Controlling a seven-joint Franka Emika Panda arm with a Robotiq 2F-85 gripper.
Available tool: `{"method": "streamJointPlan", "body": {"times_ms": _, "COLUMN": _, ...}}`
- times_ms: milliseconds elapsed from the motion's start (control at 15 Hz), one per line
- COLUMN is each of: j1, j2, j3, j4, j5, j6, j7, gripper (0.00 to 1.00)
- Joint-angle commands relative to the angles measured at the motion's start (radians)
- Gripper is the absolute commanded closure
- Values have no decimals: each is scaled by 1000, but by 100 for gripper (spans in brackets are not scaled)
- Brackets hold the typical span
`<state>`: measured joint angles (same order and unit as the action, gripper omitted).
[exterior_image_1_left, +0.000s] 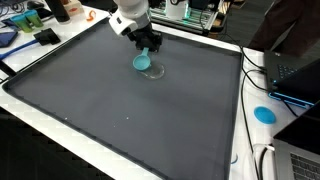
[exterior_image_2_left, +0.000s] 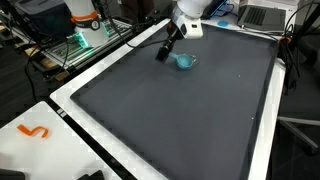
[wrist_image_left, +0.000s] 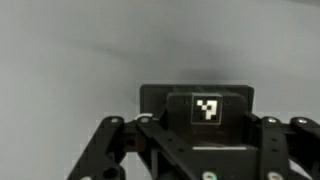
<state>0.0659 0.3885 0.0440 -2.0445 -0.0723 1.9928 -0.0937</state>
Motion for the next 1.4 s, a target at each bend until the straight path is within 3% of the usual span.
{"method": "streamJointPlan", "body": {"times_ms": 0, "j1": 3, "j2": 65, "j3": -3, "j4": 9, "j5": -58, "j6": -15, "j7": -26, "gripper": 72}}
{"method": "streamJointPlan", "body": {"times_ms": 667, "j1": -3, "j2": 114, "j3": 22, "j4": 61, "j5": -41, "j6": -62, "j7": -116, "gripper": 72}}
{"method": "streamJointPlan", "body": {"times_ms": 1333, "j1": -10, "j2": 117, "j3": 7, "j4": 66, "j5": -60, "j6": -70, "j7": -117, "gripper": 72}}
